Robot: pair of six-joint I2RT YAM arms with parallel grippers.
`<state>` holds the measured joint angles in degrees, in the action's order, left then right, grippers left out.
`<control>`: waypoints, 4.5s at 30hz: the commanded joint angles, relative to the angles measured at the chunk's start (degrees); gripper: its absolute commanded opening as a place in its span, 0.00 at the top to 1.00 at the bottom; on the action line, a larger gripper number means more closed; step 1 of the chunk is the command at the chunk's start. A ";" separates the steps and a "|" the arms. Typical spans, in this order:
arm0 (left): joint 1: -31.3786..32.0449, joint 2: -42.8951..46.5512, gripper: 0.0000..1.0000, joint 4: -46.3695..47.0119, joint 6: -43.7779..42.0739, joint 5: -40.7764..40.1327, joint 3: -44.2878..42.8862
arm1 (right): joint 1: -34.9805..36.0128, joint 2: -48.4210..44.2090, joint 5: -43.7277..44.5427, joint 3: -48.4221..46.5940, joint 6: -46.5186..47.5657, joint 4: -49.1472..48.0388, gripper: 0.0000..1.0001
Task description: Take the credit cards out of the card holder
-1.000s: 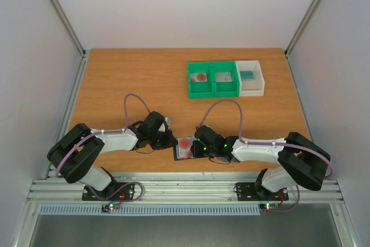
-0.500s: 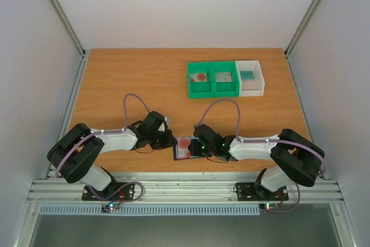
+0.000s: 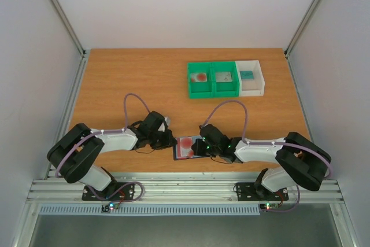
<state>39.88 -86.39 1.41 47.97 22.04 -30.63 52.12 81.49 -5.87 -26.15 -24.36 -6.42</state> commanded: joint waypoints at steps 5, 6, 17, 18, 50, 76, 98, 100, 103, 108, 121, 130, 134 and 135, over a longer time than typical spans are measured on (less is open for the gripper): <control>0.11 -0.34 0.90 -4.84 -1.12 -3.09 0.21 | -1.12 -3.47 -0.14 1.89 0.07 3.82 0.99; 0.11 -0.20 0.90 -4.84 -1.00 -2.92 0.11 | -1.14 -3.53 -0.38 1.89 0.02 3.67 0.99; 0.11 1.06 0.88 -7.61 -1.15 -2.45 -1.99 | -2.61 -7.99 -0.58 3.59 -2.07 4.57 0.99; 0.11 1.31 0.88 -7.61 -1.12 -2.41 -2.03 | -2.71 -8.55 -0.55 3.76 -2.17 4.91 0.99; 0.42 19.17 0.39 13.68 15.44 9.43 4.78 | -3.16 -29.45 -6.81 4.07 -9.58 6.59 0.99; 2.10 19.08 0.99 28.26 18.29 14.31 6.63 | -3.16 -35.50 -8.99 0.79 -3.10 13.12 0.85; 2.28 26.57 0.99 8.70 1.95 27.35 -0.02 | -3.16 -39.31 -14.34 -23.90 22.48 52.11 0.55; 2.34 26.73 1.00 7.38 0.71 28.48 -0.36 | -3.21 -38.14 -16.23 -24.63 22.79 52.11 0.55; 2.82 26.87 1.00 7.70 0.38 30.47 -0.54 | -3.17 -36.08 -18.93 -24.80 22.41 51.04 0.55; 3.90 27.90 0.99 7.42 -0.25 31.54 -1.00 | -3.16 -34.20 -21.27 -24.04 21.90 48.26 0.54; 5.48 27.24 1.00 4.99 -2.79 32.45 -2.46 | -3.25 -30.87 -22.55 -23.39 23.44 48.59 0.49; 5.72 28.11 1.00 1.46 -4.70 32.38 -3.64 | -3.25 -30.21 -25.33 -22.97 26.29 49.06 0.51; 5.70 27.94 1.00 -1.13 -7.06 31.10 -4.72 | -3.34 -30.72 -26.78 -22.66 26.27 48.16 0.72; 5.73 27.94 1.00 -2.01 -7.53 30.83 -4.86 | -3.38 -31.04 -26.94 -22.44 26.08 47.90 0.78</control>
<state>45.41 -59.29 1.74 43.70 53.52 -33.19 48.75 51.16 -30.55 -49.34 0.86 42.44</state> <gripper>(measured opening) 0.008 0.308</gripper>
